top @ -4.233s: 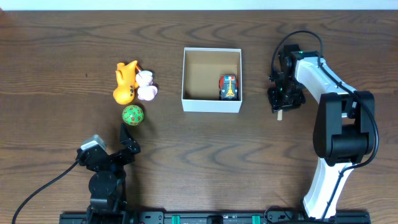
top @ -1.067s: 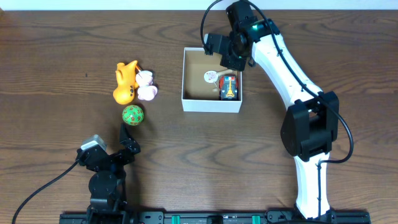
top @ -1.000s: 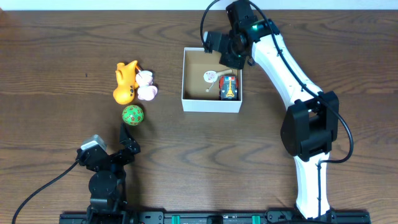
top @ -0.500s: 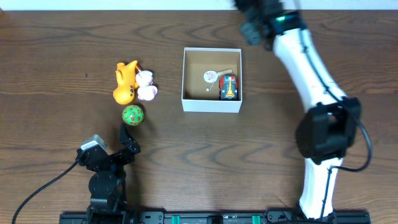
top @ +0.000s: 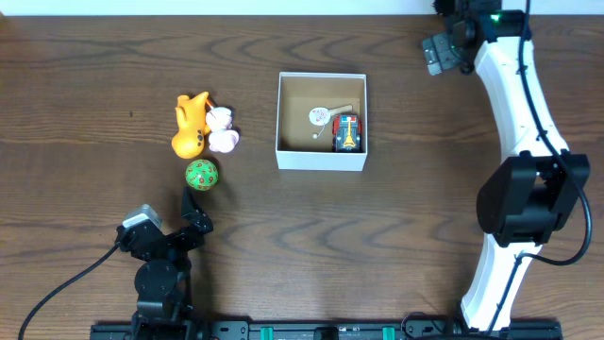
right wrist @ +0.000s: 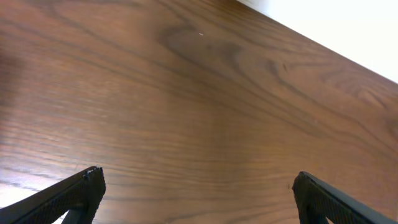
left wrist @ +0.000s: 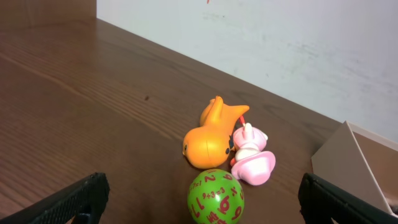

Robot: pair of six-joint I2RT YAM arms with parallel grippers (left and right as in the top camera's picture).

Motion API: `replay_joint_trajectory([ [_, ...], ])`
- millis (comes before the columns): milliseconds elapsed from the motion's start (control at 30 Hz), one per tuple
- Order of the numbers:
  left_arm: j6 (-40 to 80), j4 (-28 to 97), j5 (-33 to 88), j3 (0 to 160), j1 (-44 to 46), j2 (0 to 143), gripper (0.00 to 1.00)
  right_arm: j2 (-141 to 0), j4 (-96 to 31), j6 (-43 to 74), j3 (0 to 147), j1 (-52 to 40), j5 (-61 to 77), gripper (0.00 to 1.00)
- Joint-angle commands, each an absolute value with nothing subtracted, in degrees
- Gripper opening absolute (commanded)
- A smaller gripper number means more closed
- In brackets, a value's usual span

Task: Pack container
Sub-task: 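Release the drum and raise right gripper away to the right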

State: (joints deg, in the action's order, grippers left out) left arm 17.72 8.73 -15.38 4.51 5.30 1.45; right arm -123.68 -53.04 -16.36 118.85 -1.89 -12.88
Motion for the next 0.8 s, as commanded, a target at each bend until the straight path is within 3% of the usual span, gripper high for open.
replay_joint_trajectory([
  [0,16.58,9.28,-15.53,2.92,5.06,1.48,0.98,-122.63,-53.65,-13.54,118.69,1.48,-13.45,0.99],
  [767,16.58,9.28,-15.51,2.92,5.04,1.48,0.98,-122.63,-53.63,-13.56,118.69,4.64,-13.47,0.99],
])
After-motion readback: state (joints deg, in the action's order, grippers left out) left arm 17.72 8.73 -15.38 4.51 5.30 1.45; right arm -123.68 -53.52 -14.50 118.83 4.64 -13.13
